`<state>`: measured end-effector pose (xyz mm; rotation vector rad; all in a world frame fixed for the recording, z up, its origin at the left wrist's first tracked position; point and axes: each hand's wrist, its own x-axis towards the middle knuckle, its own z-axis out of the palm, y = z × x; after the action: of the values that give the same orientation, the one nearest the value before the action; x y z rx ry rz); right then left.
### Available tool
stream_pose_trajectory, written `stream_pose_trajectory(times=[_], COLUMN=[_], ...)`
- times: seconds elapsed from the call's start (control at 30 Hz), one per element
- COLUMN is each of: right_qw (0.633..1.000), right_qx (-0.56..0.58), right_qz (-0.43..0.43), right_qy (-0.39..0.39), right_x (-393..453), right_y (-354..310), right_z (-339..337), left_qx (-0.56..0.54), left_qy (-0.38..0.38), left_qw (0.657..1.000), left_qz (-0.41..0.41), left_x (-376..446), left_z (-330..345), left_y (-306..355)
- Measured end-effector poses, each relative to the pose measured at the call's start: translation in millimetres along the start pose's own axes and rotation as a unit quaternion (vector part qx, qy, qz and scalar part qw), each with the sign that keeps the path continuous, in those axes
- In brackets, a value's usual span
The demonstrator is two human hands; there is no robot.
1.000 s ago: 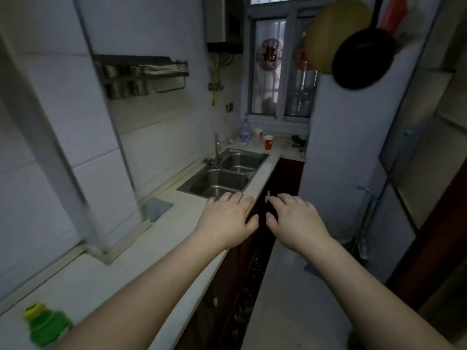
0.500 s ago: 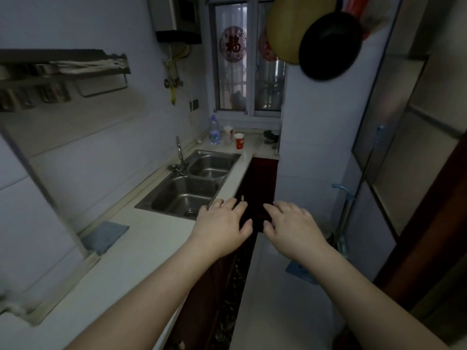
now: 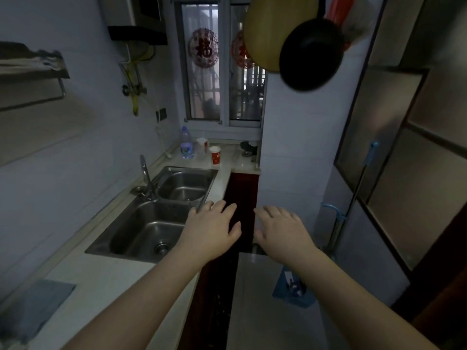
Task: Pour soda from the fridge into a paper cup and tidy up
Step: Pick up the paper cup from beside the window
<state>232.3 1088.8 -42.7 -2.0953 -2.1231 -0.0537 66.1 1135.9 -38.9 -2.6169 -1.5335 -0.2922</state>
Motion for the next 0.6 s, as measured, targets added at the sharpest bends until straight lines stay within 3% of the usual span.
stream_pose_trajectory(times=[0.6], right_qw=[1.000], right_qx=[0.003], right_qz=[0.003], right_qy=[-0.010], right_x=[182.0], right_y=[69.3], right_z=[52.0], left_qx=[-0.018], left_qy=[-0.019], left_qw=[1.000], left_qz=[0.010], left_x=[189.3], left_z=[69.0], left_y=[-39.9])
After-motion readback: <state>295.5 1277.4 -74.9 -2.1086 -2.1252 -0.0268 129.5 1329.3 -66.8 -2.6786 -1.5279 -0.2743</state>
